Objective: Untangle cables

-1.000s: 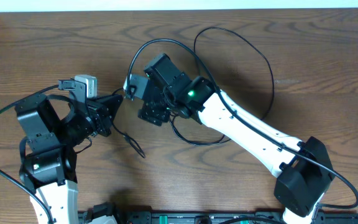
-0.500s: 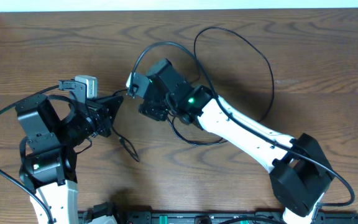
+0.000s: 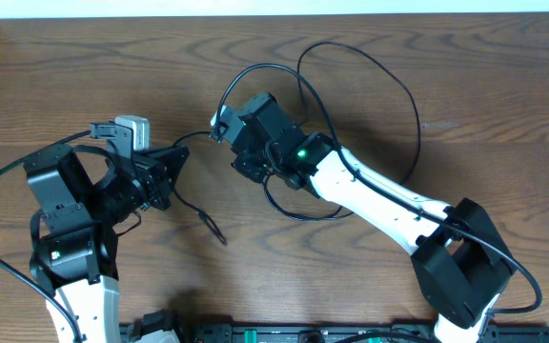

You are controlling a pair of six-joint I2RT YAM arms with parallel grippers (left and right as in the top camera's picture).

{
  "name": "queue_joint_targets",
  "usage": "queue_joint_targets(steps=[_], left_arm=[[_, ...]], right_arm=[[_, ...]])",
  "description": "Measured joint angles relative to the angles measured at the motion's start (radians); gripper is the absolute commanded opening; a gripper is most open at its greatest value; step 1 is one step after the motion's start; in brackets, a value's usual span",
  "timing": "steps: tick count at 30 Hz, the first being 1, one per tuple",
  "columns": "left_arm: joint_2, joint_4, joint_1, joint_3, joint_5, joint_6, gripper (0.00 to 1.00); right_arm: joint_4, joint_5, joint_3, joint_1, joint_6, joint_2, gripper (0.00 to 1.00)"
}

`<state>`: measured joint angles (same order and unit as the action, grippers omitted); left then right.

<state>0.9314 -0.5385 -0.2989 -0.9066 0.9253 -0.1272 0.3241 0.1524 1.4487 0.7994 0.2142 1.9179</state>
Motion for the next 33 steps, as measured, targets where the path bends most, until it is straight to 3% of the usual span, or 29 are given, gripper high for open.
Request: queue_joint_targets(steps=[3, 7, 9, 13, 25, 33], left_arm=[[0.0, 0.0, 0.0, 0.0, 0.0, 0.005, 0.37], [0.0, -0.002, 0.0, 0.0, 0.0, 0.006, 0.46], [0.0, -0.002, 0.0, 0.0, 0.0, 0.011, 0.58], [0.0, -0.002, 0.0, -0.001, 0.001, 0.016, 0.93], [0.0, -0.001, 0.0, -0.002, 0.0, 0.018, 0.95], [0.0, -0.005, 0.0, -0.002, 0.0, 0.018, 0.96]], right_arm=[[-0.001, -0.005, 0.0, -0.003, -0.039, 0.0, 0.01], [0.0, -0.011, 0.0, -0.01, -0.088, -0.002, 0.01], [0.0, -0.015, -0.001, -0.013, -0.103, -0.013, 0.01], [0.008, -0.029, -0.007, -0.016, -0.118, -0.077, 0.01], [-0.068, -0.292, -0.011, -0.064, -0.116, -0.59, 0.01], [-0.165, -0.333, -0.01, -0.183, -0.115, -0.884, 0.01]])
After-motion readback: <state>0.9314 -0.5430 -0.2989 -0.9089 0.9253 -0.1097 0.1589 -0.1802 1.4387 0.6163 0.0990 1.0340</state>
